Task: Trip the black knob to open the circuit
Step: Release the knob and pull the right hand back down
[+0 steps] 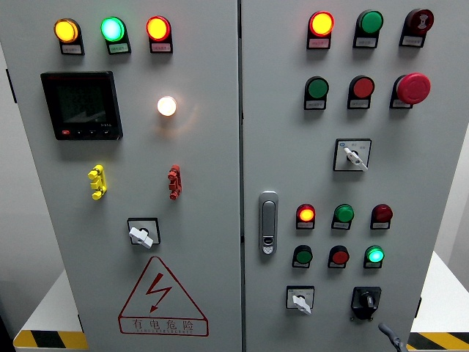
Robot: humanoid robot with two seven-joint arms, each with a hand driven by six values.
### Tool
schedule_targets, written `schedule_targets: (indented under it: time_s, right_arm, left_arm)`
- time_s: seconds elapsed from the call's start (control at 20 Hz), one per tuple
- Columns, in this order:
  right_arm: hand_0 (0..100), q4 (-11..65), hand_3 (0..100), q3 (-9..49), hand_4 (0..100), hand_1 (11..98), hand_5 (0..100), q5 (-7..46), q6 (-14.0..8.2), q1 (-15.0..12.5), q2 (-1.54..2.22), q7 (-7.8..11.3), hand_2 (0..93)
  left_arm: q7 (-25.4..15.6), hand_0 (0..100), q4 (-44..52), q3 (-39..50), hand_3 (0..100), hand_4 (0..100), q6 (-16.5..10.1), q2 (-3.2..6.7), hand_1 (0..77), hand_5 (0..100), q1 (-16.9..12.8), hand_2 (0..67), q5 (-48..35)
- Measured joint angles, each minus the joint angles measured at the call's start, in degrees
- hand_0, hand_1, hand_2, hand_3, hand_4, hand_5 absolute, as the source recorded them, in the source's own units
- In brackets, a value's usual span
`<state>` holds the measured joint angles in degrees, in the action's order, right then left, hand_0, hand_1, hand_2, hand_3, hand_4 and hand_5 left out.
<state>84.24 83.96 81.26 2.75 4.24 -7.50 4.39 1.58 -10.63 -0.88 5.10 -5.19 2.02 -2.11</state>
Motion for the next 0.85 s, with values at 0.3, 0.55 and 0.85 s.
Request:
schedule_targets:
  time_s: [0.3, 0.55, 0.85]
  right_arm:
    - [100, 2.3, 21, 0.1, 15, 42.4, 35, 0.5, 0.0, -2.4, -0.12, 0.01, 2.2]
    - [100, 3.3, 21, 0.1, 14, 42.1, 33, 0.9, 0.0, -3.2, -0.16, 0.01, 2.6]
    - [100, 4.6, 21, 0.1, 14, 42.2, 32, 1.3, 0.0, -4.5, -0.32, 0.04, 2.9]
  left_arm:
    - [0.0, 0, 0.0, 0.0, 26, 10, 0.0, 0.0, 0.0, 9, 0.1, 19.5, 0.0]
    - [0.0, 0, 0.0, 0.0, 26, 10, 0.0, 0.0, 0.0, 9, 0.0, 19.5, 0.0]
    - [0.0, 0, 0.0, 0.0, 26, 10, 0.0, 0.0, 0.0, 9, 0.0, 19.5, 0.0]
